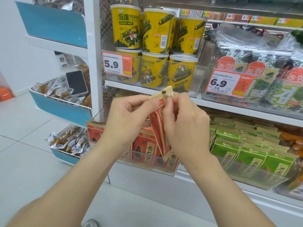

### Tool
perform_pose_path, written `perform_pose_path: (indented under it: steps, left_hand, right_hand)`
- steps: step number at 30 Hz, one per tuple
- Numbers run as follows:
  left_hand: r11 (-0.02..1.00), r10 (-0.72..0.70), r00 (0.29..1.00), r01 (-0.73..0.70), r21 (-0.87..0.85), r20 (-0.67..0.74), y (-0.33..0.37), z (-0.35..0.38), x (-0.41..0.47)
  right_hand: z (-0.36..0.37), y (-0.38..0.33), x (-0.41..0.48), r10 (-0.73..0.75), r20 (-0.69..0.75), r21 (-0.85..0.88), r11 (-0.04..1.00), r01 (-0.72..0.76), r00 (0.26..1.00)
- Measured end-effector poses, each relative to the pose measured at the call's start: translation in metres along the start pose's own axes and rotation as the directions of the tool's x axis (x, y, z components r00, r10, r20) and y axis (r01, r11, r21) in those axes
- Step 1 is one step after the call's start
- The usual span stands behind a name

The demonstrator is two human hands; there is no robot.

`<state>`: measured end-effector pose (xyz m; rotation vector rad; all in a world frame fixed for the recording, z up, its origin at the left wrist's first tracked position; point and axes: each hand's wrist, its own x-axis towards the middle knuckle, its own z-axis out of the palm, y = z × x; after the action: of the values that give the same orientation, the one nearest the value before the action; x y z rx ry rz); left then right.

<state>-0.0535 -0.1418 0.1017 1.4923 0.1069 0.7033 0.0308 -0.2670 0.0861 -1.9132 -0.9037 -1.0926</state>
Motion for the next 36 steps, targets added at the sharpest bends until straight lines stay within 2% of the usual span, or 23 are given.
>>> perform_pose_path:
  steps: [2, 4, 11, 16, 20, 24, 26, 28, 33, 36]
  left_hand:
    - [0.999, -0.030, 0.999, 0.031, -0.043, 0.027, 0.000, -0.001, 0.001]
    - [0.996, -0.051, 0.997, 0.054, -0.067, 0.057, 0.000, -0.002, 0.001]
    - [0.995, -0.054, 0.994, 0.062, -0.083, 0.095, 0.001, -0.002, 0.001]
    - [0.993, -0.036, 0.996, 0.044, -0.107, 0.080, 0.002, 0.002, 0.001]
    - [0.996, -0.032, 0.999, 0.034, -0.082, 0.030, 0.001, 0.003, -0.001]
    - [0.992, -0.049, 0.994, 0.037, -0.121, -0.102, -0.001, 0.000, 0.003]
    - [0.991, -0.054, 0.992, 0.039, -0.131, -0.115, -0.001, -0.001, 0.004]
    - [0.987, -0.055, 0.995, 0.041, -0.154, -0.088, 0.000, -0.002, 0.005]
    - [0.981, -0.033, 0.996, 0.049, -0.186, 0.088, 0.001, -0.004, 0.003]
    - [0.987, -0.018, 0.996, 0.033, -0.160, 0.093, 0.001, -0.004, 0.001]
  right_hand:
    - [0.000, 0.002, 0.000, 0.145, 0.059, 0.191, 0.969, -0.153, 0.988]
    - [-0.001, 0.005, 0.000, 0.218, 0.109, 0.281, 0.929, -0.241, 0.970]
    - [-0.003, 0.007, -0.001, 0.278, 0.153, 0.367, 0.875, -0.315, 0.948]
    - [-0.006, 0.009, 0.002, 0.317, 0.250, 0.564, 0.720, -0.404, 0.915]
    - [-0.003, 0.002, -0.002, 0.320, 0.300, 0.604, 0.666, -0.438, 0.899]
    - [-0.003, -0.005, -0.005, 0.215, 0.323, 0.603, 0.704, -0.376, 0.921]
    - [-0.004, -0.004, -0.005, 0.190, 0.351, 0.601, 0.705, -0.377, 0.917]
    - [-0.004, -0.003, -0.004, 0.199, 0.358, 0.598, 0.701, -0.388, 0.912]
    - [-0.003, 0.003, 0.000, 0.245, 0.387, 0.645, 0.616, -0.452, 0.889]
    - [-0.002, 0.004, 0.000, 0.241, 0.393, 0.635, 0.626, -0.452, 0.887]
